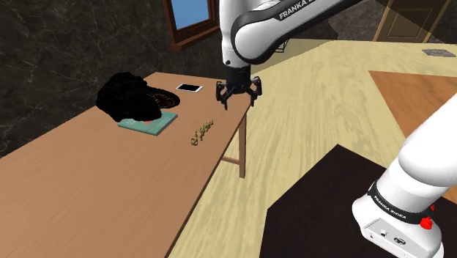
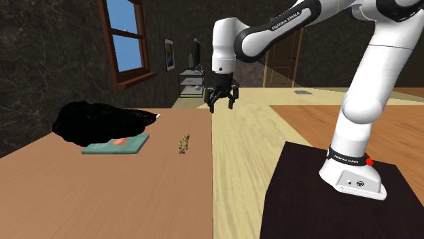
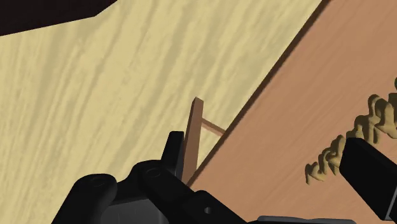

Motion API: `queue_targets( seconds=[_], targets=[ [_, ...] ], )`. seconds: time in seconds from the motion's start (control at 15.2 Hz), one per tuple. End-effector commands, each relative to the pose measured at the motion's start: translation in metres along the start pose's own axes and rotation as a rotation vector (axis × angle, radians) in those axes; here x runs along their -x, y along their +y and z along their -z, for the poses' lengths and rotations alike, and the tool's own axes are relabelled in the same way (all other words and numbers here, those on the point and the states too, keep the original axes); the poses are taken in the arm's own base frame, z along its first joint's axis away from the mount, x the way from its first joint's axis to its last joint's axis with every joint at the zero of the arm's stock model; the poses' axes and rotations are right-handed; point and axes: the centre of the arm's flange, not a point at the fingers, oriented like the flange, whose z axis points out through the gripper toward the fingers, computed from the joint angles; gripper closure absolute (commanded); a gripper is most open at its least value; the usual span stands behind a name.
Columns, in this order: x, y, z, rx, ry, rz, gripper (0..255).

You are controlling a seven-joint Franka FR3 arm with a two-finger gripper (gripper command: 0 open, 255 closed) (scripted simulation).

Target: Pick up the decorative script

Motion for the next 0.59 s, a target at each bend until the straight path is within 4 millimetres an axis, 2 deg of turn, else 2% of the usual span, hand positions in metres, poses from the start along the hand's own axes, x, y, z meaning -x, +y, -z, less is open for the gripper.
queue_targets(
  seconds=[0.0, 0.53],
  targets=[
    [-0.007, -0.021, -0.016, -0.005, -0.005, -0.053, 0],
    [-0.051, -0.097, -0.074, -0.017, -0.022, -0.246, 0]
  ],
)
